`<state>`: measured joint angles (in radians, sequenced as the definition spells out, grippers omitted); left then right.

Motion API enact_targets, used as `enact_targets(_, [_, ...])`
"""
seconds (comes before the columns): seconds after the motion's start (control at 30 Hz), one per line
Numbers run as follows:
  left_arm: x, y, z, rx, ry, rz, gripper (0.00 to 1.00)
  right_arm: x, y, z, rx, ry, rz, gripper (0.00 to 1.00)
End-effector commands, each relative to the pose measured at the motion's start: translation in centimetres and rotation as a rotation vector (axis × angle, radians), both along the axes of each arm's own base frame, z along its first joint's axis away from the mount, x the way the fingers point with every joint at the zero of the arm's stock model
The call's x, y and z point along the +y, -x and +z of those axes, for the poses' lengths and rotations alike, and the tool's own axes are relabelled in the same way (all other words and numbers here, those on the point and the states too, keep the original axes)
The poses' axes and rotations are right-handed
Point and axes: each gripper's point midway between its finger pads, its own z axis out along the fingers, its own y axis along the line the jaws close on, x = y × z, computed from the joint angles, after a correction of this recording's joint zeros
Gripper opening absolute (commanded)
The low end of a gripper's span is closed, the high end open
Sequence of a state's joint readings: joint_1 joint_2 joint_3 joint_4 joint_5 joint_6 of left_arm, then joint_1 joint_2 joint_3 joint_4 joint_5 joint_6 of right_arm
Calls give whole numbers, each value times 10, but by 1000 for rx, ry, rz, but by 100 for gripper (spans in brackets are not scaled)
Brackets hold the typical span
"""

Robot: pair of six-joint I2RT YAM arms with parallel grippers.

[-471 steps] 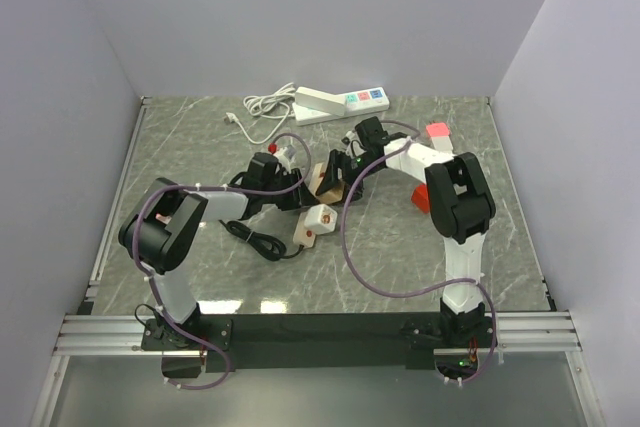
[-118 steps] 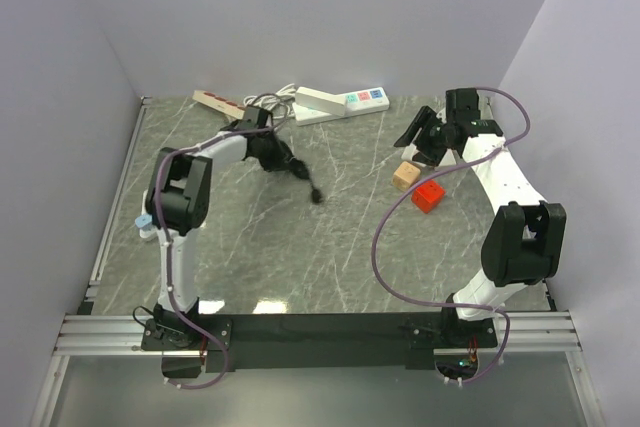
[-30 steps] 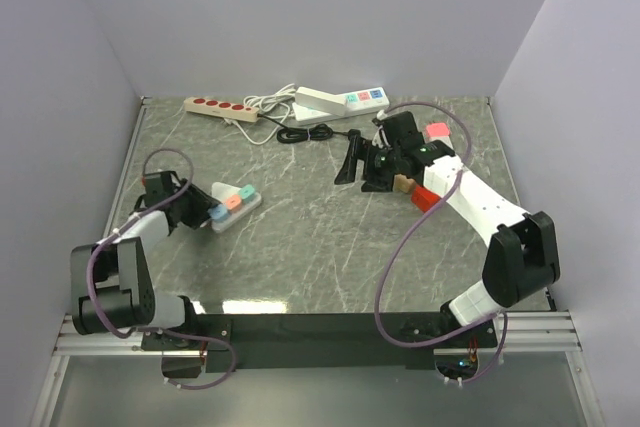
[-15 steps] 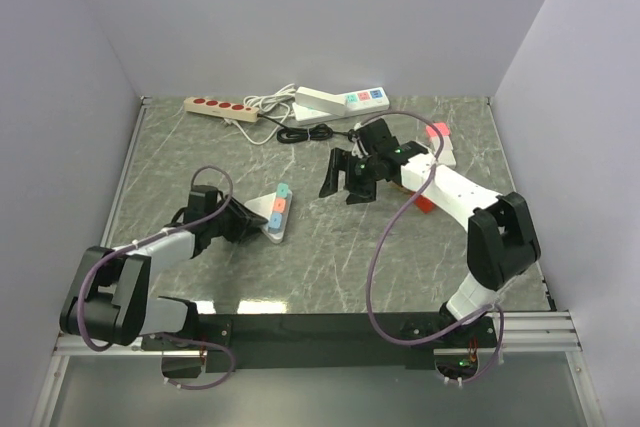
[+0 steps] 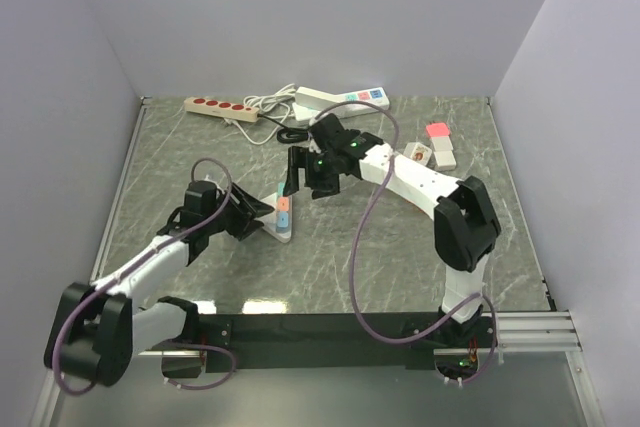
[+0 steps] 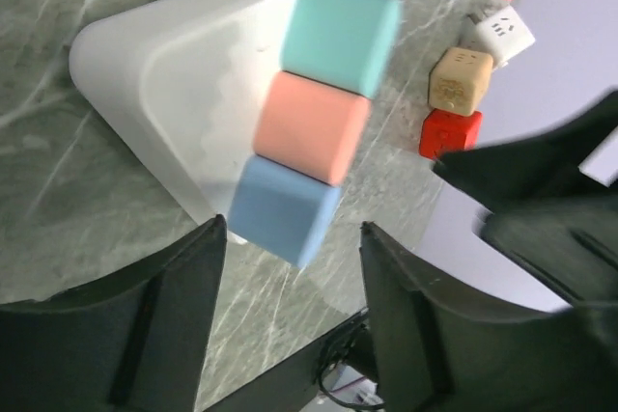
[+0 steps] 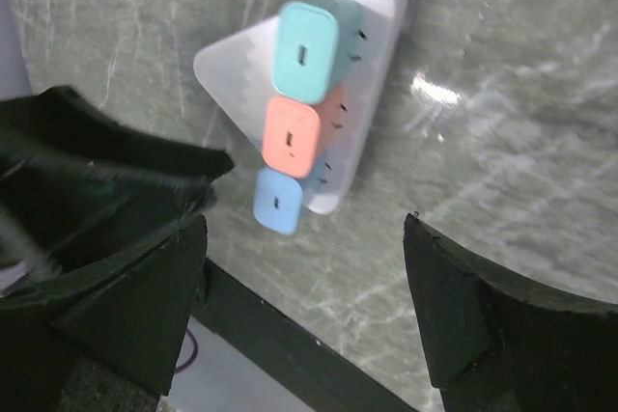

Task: Pull the plug off the socket

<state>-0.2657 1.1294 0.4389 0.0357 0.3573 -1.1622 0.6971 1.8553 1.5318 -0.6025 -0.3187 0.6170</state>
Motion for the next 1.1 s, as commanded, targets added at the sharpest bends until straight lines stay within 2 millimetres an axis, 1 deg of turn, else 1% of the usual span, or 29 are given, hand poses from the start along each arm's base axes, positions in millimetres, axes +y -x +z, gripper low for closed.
enact_targets(0.0, [13, 0, 26, -69, -80, 25, 67, 14, -3, 0, -43, 75, 0, 89])
enact_targets(0.03, [26, 1, 21, -59, -138, 69, 69, 17, -6, 1, -58, 85, -8, 89])
enact_targets(0.07, [32, 2, 32, -100, -150, 91, 75, 20, -6, -1, -59, 95, -9, 89])
enact_targets(0.1, [37, 1, 38, -120, -164, 105, 78, 21, -6, -7, -45, 106, -28, 89])
enact_targets(0.13, [48, 2, 38, -130, -204, 121, 79, 24, -3, -10, -49, 117, -35, 89])
enact_targets(0.2, [58, -1, 52, -172, -233, 134, 83, 28, -1, -18, -40, 130, -49, 88])
enact_targets(0.27, [73, 0, 52, -171, -291, 136, 87, 34, 1, -22, -48, 145, -51, 87])
enact_targets(0.3, [78, -1, 57, -182, -299, 138, 87, 35, 4, -30, -36, 165, -59, 86])
enact_targets(0.37, [90, -2, 56, -180, -312, 136, 88, 38, 4, -35, -37, 173, -65, 81])
enact_targets(0.47, [103, -3, 58, -183, -306, 145, 88, 45, 1, -41, -39, 159, -78, 74])
enact_targets(0.53, [106, -2, 56, -182, -304, 142, 88, 48, -2, -40, -44, 152, -80, 71])
enact_targets(0.57, [105, -1, 56, -180, -298, 138, 88, 50, -3, -43, -42, 156, -79, 71])
enact_targets(0.63, [106, 0, 54, -180, -298, 137, 88, 53, -6, -41, -50, 149, -81, 70])
enact_targets(0.67, [106, 1, 51, -177, -296, 136, 88, 54, -7, -44, -48, 155, -82, 70])
enact_targets(0.73, [104, 2, 49, -176, -287, 127, 88, 58, -10, -43, -51, 147, -81, 69])
enact_targets(0.77, [103, 4, 45, -169, -285, 124, 88, 57, -11, -49, -41, 162, -78, 68])
enact_targets(0.8, [102, 5, 43, -163, -282, 120, 88, 59, -11, -51, -39, 163, -76, 68])
enact_targets(0.83, [102, 5, 42, -165, -279, 117, 88, 62, -13, -49, -41, 161, -75, 64])
enact_targets(0.87, [101, 5, 41, -163, -276, 116, 88, 63, -14, -55, -33, 168, -77, 62])
enact_targets(0.9, [101, 5, 40, -162, -274, 113, 88, 63, -14, -57, -31, 169, -76, 59])
enact_targets(0.93, [100, 5, 41, -166, -271, 112, 88, 63, -14, -59, -29, 171, -77, 52])
enact_targets(1.03, [99, 6, 43, -172, -266, 103, 88, 65, -13, -65, -18, 172, -73, 43])
enact_targets(1.07, [99, 6, 43, -176, -265, 102, 88, 63, -13, -70, -11, 182, -75, 42])
